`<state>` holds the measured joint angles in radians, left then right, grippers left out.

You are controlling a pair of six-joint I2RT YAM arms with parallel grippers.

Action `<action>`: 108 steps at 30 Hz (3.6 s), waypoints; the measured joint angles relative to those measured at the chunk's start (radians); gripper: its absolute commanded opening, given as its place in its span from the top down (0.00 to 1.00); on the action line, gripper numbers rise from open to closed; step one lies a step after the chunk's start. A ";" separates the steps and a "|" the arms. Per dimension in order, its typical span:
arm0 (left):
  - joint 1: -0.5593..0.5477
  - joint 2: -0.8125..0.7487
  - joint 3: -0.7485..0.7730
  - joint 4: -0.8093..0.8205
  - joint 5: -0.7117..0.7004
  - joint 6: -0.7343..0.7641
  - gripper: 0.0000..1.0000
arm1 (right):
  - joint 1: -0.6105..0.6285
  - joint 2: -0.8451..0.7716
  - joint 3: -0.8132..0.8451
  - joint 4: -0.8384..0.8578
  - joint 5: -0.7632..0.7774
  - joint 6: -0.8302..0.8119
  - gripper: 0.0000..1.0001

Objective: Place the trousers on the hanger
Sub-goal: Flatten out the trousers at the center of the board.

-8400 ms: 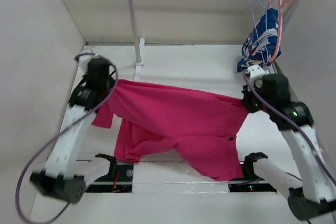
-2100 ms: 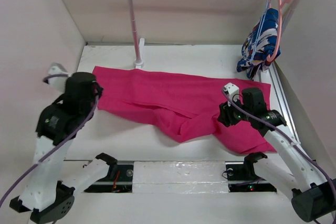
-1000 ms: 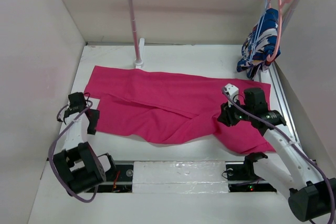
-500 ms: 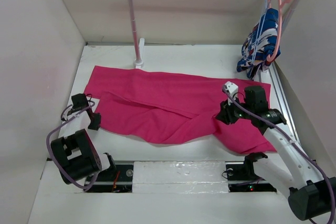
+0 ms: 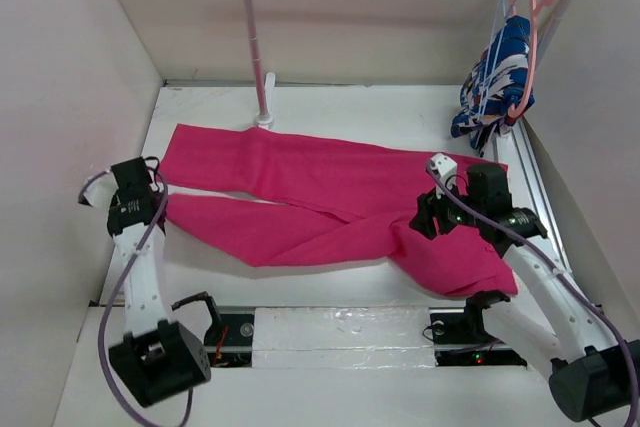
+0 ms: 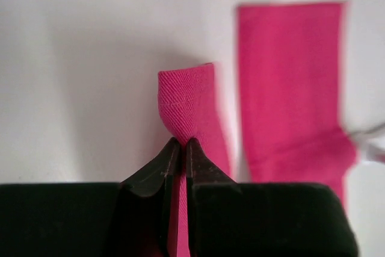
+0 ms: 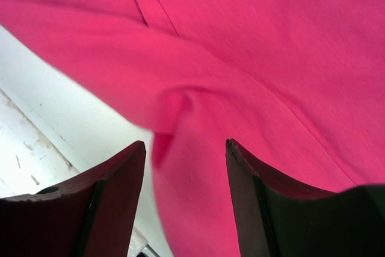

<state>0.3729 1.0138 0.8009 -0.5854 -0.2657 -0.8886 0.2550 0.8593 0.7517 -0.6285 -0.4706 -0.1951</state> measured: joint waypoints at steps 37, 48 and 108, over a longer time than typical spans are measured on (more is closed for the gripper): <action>-0.123 -0.148 0.326 -0.243 -0.016 0.065 1.00 | 0.723 0.467 0.278 0.266 0.048 -0.188 0.32; -0.131 -0.146 0.319 -0.241 0.008 0.060 1.00 | 0.843 1.052 0.742 0.323 -0.001 -0.328 0.26; -0.240 0.488 0.512 -0.100 -0.288 0.301 0.16 | 0.595 1.068 0.941 0.141 0.280 -0.130 0.63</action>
<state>0.1333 1.5021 1.3132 -0.6857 -0.5541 -0.5880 0.8501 1.9274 1.6924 -0.4873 -0.1909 -0.3248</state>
